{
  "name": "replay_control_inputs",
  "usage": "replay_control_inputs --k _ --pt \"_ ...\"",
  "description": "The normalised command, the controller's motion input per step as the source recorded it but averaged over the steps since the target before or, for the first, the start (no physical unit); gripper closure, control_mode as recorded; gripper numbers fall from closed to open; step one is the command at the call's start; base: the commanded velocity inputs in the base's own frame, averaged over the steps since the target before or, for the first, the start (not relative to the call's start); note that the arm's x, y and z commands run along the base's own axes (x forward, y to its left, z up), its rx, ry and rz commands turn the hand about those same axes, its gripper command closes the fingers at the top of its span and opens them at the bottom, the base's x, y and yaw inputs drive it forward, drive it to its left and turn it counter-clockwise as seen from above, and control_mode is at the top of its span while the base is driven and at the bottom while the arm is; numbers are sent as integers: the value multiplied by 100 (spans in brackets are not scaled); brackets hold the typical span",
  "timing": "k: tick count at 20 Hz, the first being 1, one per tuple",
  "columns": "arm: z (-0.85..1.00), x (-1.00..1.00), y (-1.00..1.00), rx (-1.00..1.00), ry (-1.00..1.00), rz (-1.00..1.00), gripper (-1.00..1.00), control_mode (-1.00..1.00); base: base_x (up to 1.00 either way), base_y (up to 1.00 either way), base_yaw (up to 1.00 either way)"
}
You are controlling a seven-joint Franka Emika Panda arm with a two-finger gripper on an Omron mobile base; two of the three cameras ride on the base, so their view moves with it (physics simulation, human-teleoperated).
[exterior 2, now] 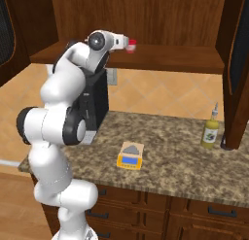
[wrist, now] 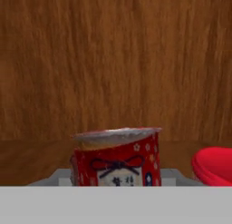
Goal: Pick the yogurt and place it on the digital scale for weighing, and close the cabinet.
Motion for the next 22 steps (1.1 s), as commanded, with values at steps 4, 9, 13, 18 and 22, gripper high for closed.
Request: replay_control_inputs --k 4,9,13,18,22 --pt "0 -99 0 8 -8 0 100 -100 0 0 0" --pt "0 -100 0 8 -5 0 100 -100 0 0 0" --pt "0 -100 0 10 -1 0 100 -100 0 0 0" --pt "-1 -100 -21 8 0 4 100 -100 0 0 0" --pt "-33 -76 -62 0 2 33 100 -100 0 0 0"
